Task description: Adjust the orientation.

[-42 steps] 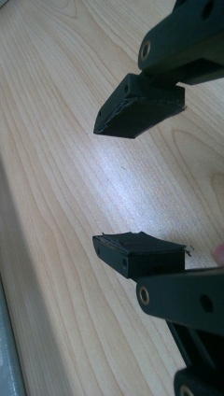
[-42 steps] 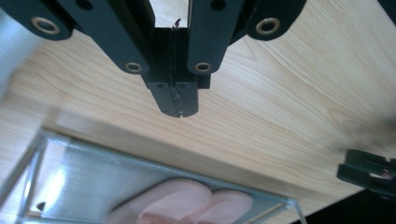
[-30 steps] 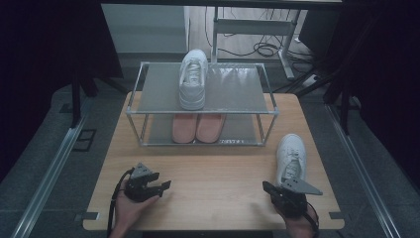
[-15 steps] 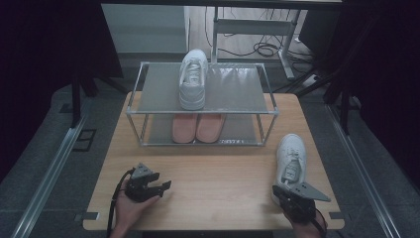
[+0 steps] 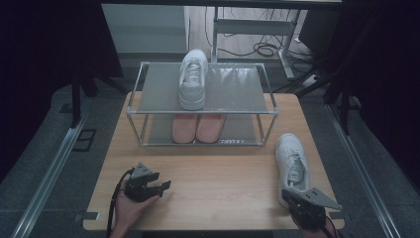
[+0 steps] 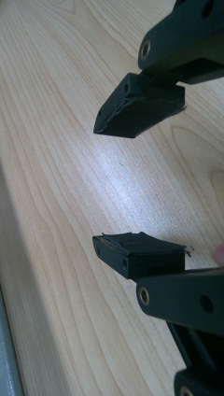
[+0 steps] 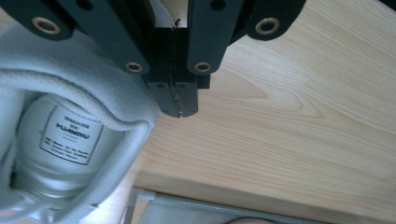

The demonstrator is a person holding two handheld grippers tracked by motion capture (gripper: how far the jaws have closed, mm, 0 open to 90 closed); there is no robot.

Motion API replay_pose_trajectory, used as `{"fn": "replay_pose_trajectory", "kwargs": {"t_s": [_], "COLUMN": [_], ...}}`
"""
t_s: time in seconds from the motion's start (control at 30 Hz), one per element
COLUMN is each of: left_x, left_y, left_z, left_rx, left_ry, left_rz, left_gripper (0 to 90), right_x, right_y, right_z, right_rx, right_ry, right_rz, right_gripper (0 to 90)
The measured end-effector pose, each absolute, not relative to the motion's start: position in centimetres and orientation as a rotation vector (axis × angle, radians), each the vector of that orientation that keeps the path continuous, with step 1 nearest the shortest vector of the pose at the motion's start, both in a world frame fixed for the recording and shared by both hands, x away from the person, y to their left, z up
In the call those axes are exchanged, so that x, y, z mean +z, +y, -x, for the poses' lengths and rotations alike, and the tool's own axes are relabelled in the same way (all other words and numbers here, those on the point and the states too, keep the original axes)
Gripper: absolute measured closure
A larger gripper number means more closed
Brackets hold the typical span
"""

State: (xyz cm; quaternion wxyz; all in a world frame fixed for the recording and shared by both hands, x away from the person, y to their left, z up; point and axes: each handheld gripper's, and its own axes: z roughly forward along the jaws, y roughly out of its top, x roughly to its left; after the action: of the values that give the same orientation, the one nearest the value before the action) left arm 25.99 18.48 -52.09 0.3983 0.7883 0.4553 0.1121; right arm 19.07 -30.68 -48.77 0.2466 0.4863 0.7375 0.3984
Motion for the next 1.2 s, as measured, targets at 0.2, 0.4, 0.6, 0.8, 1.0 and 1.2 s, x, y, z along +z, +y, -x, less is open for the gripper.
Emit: {"fn": "replay_pose_trajectory", "kwargs": {"t_s": [0.2,0.4,0.6,0.8,1.0,1.2], "left_x": [-52.1,-52.1,-52.2,-52.2,-52.2,-52.2], "left_y": [18.6,18.5,18.4,18.4,18.4,18.3], "left_z": [-26.0,-26.0,-26.0,-26.1,-26.1,-26.1], "left_rx": [0.285,0.283,0.283,0.284,0.284,0.279], "left_ry": [1.154,1.152,1.153,1.155,1.155,1.155], "left_rz": [-1.996,-1.998,-2.001,-2.003,-2.002,-2.006], "left_gripper": [40.7,40.7,40.6,40.6,40.6,40.6], "right_x": [-48.4,-48.5,-48.4,-48.3,-48.3,-47.4], "right_y": [-31.7,-33.0,-34.2,-35.4,-35.2,-35.1], "right_z": [-19.0,-18.6,-18.3,-18.2,-18.3,-18.7], "right_rx": [1.088,1.108,1.092,1.107,1.164,1.281], "right_ry": [1.985,1.964,1.931,1.894,1.900,1.911], "right_rz": [-1.347,-1.378,-1.401,-1.428,-1.414,-1.378], "right_gripper": [90.0,90.0,90.0,90.0,90.0,89.1]}}
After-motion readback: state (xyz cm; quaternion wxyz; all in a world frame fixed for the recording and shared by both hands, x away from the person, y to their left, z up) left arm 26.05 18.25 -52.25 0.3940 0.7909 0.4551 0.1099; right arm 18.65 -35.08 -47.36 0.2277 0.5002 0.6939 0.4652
